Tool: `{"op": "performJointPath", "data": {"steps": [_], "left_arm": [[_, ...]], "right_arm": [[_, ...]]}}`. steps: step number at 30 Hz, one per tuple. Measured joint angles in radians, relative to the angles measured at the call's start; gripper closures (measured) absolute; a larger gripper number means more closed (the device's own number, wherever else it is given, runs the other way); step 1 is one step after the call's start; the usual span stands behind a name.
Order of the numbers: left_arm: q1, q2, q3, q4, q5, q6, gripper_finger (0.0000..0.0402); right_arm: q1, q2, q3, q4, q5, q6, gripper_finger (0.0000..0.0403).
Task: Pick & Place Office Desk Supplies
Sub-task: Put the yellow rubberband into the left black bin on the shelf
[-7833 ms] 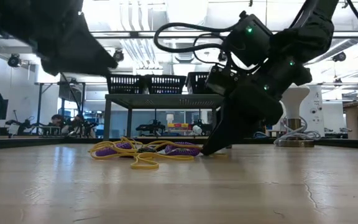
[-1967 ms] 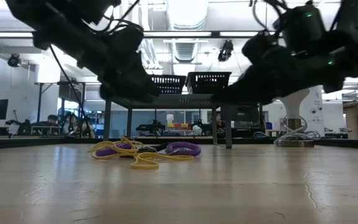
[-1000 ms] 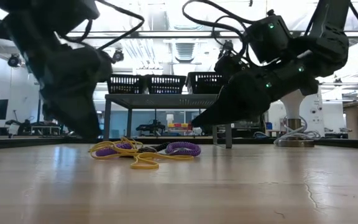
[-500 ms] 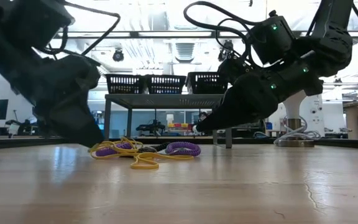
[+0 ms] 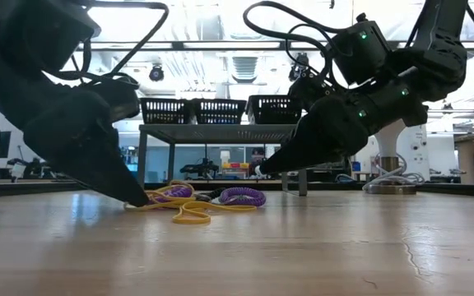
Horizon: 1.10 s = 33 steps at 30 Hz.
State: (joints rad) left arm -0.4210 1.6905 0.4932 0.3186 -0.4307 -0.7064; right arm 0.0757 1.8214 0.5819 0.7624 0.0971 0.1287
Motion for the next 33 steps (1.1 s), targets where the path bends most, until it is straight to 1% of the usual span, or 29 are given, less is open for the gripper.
{"op": "performJointPath", "data": {"steps": [2,4,7,11,12,13,17,21,27,33], "left_arm": [[-0.001,-0.005,0.003,-0.002,-0.007,-0.001,0.0247],[-0.001,-0.013,0.002,-0.007,-0.010,0.000,0.0266],[-0.001,-0.018,0.000,-0.015,-0.013,0.000,0.0307],[0.000,-0.020,-0.002,-0.024,-0.022,-0.001,0.0373],[0.000,-0.024,-0.001,-0.026,-0.018,-0.001,0.0387],[-0.001,-0.032,-0.001,-0.033,-0.008,-0.003,0.0392],[-0.002,-0.095,0.018,-0.103,0.001,-0.012,0.0395],[-0.002,-0.205,0.080,-0.282,-0.006,-0.011,0.0398],[0.000,-0.351,0.195,-0.502,-0.049,0.019,0.0398],[0.001,-0.437,0.306,-0.609,-0.109,0.092,0.0399]], "right_arm": [[0.000,0.000,0.000,-0.001,0.000,0.000,0.0258],[0.000,0.000,0.000,-0.002,0.000,0.000,0.0260],[0.000,0.000,0.000,-0.002,0.000,0.001,0.0264],[0.000,0.000,0.000,-0.002,0.000,0.000,0.0268],[0.000,0.000,0.000,-0.002,0.000,0.001,0.0269],[0.001,0.000,0.000,-0.003,0.000,0.003,0.0268],[0.003,0.000,0.000,-0.004,0.000,0.003,0.0266],[0.003,0.000,0.000,-0.004,0.000,0.003,0.0269],[0.003,0.000,-0.001,-0.002,0.000,0.000,0.0275],[0.003,0.000,0.000,-0.001,0.000,0.000,0.0271]]}}
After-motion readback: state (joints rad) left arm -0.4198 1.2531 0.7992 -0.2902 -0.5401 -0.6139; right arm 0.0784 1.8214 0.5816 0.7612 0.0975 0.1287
